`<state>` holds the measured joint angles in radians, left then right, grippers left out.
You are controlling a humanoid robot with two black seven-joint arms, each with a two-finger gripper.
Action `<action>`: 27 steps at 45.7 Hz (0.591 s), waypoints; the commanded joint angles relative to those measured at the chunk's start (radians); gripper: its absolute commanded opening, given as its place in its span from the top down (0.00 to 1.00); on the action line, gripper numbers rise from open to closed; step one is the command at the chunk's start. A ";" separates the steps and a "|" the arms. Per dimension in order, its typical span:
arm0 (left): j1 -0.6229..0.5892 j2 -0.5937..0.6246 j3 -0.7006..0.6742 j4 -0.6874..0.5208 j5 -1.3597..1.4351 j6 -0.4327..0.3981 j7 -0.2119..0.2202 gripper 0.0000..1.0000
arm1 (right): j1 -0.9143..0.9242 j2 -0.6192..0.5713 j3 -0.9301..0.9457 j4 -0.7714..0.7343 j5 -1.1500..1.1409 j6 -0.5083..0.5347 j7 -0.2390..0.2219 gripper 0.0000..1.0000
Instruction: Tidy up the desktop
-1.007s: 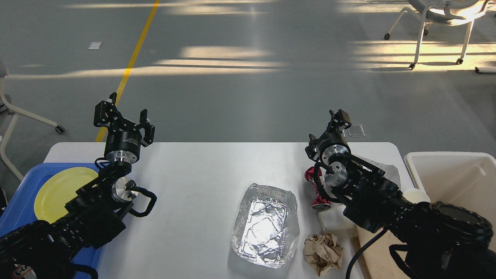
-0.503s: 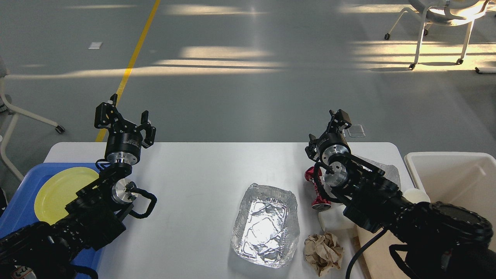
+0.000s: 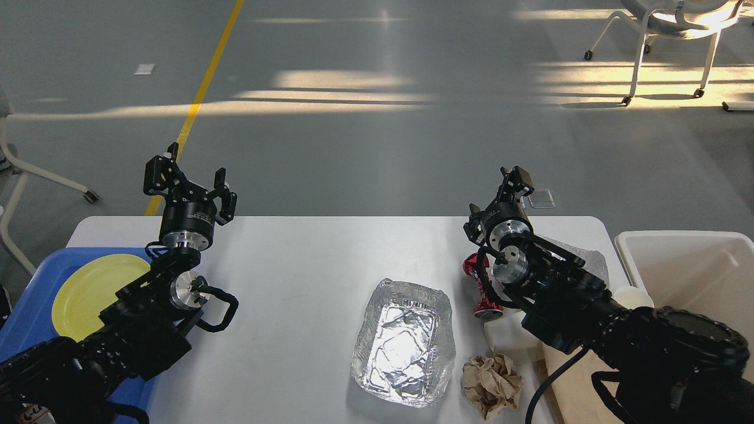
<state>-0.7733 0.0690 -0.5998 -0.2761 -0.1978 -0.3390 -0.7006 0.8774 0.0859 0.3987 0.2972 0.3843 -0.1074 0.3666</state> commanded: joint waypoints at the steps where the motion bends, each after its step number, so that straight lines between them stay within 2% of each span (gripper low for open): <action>1: 0.000 0.000 0.000 0.000 0.000 0.000 0.001 0.03 | 0.000 0.000 -0.001 -0.001 -0.001 0.000 0.000 0.00; 27: 0.000 0.000 0.000 0.000 0.000 0.000 0.001 0.03 | 0.000 -0.001 -0.001 0.000 -0.001 0.002 0.000 0.00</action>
<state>-0.7733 0.0690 -0.5998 -0.2761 -0.1978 -0.3390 -0.6996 0.8774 0.0847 0.3974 0.2974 0.3836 -0.1066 0.3666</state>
